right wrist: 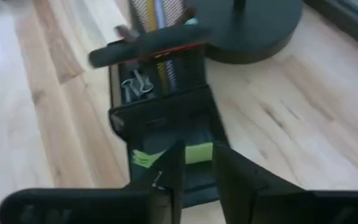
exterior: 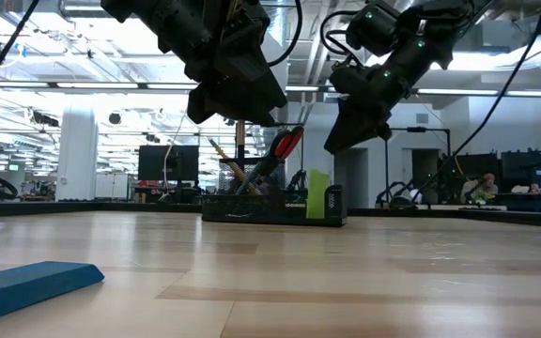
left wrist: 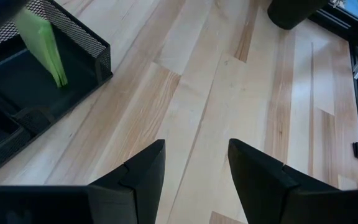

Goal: Pick and place office supplies into organizer
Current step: Put the sticky note into the desk organizer, then put the eraser into the desk organizer

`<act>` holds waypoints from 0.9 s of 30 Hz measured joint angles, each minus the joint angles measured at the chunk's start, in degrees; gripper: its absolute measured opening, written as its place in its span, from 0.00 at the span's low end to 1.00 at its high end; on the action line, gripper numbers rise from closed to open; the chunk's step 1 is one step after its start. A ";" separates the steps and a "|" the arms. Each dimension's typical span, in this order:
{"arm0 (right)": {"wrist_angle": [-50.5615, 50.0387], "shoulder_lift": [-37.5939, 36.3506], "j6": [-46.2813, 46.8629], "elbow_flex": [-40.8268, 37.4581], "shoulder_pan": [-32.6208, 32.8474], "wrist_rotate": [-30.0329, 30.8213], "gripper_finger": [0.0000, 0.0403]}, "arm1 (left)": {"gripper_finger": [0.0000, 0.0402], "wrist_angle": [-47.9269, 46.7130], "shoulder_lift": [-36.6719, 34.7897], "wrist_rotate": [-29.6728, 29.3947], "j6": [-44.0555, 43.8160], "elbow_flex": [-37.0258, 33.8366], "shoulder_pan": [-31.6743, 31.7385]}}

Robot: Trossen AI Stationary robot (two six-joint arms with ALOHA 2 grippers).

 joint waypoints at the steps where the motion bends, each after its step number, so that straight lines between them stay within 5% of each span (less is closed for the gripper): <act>1: -0.09 0.00 0.00 0.00 0.30 -0.04 0.19 | 0.42 0.00 0.00 0.02 -0.02 0.00 0.02; 16: -3.97 -5.81 -2.51 0.00 16.35 -0.29 0.24 | 0.42 0.45 0.00 4.15 -5.62 -0.02 -3.19; 21: -5.49 -5.20 -2.49 0.00 23.77 -0.24 0.24 | 0.42 -4.41 0.00 11.91 -14.51 -0.04 -7.87; 27: -1.98 -1.22 -2.36 -0.02 29.38 -0.19 0.24 | 0.42 -12.97 0.02 10.97 -14.31 -0.08 -13.46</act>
